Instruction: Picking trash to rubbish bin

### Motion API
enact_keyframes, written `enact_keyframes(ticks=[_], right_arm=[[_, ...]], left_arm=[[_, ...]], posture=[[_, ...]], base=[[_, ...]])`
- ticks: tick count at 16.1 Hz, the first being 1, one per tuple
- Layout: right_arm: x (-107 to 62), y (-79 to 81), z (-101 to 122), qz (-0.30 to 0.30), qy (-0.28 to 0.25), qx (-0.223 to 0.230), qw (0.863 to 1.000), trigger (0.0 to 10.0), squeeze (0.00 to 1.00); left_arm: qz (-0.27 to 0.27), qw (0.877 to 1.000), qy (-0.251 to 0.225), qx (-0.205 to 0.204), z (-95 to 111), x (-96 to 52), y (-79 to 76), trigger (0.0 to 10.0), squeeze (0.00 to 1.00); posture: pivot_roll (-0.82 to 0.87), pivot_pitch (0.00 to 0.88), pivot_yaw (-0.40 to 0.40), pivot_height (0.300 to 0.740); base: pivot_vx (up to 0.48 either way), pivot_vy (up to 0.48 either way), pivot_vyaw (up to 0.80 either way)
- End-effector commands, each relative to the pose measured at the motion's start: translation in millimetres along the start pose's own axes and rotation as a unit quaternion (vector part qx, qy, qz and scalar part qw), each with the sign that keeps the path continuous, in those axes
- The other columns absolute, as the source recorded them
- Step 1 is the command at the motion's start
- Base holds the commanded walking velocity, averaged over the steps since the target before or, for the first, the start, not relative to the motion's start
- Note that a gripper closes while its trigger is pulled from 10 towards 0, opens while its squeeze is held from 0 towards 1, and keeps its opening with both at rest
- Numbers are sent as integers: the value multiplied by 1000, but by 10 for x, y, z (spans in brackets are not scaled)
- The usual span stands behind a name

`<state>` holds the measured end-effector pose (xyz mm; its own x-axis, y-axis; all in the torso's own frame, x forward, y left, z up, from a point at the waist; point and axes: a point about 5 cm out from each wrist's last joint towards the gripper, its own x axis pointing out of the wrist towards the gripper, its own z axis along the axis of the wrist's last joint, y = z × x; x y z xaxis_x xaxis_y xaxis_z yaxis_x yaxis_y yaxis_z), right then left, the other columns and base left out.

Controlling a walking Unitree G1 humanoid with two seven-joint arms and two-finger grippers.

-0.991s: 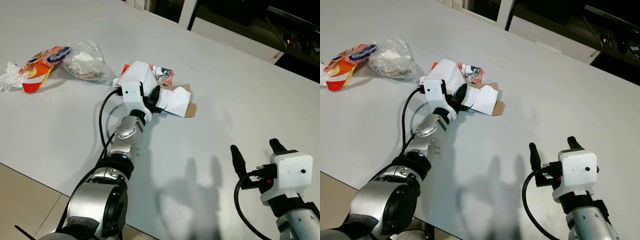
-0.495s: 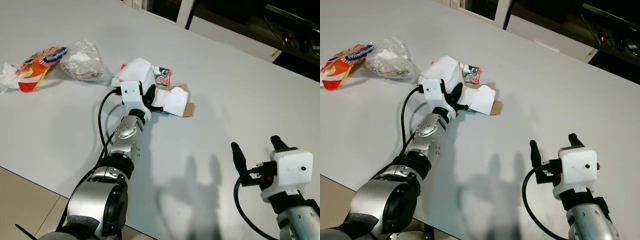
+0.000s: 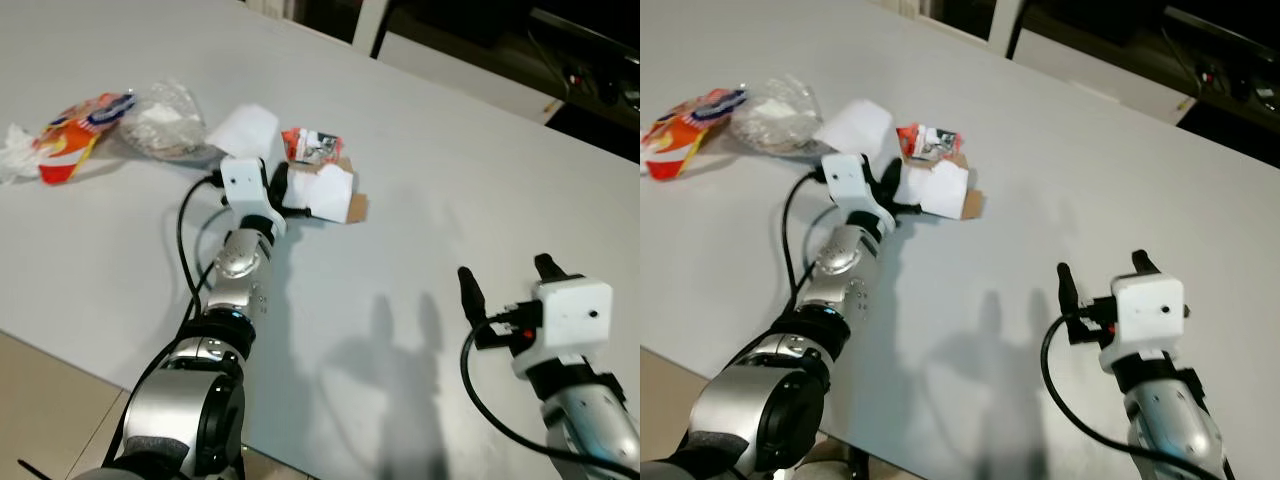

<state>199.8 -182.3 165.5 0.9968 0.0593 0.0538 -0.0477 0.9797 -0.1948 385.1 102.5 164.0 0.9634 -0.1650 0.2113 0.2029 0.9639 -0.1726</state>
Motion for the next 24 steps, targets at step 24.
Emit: enact_keyframes(ticks=[24], right_arm=[[553, 201, -189, 2, -50, 56, 997, 10000, 0]], left_arm=[[-19, 998, -31, 46, 569, -338, -91, 2196, 0]], posture=[[221, 124, -71, 740]], base=[[0, 0, -151]])
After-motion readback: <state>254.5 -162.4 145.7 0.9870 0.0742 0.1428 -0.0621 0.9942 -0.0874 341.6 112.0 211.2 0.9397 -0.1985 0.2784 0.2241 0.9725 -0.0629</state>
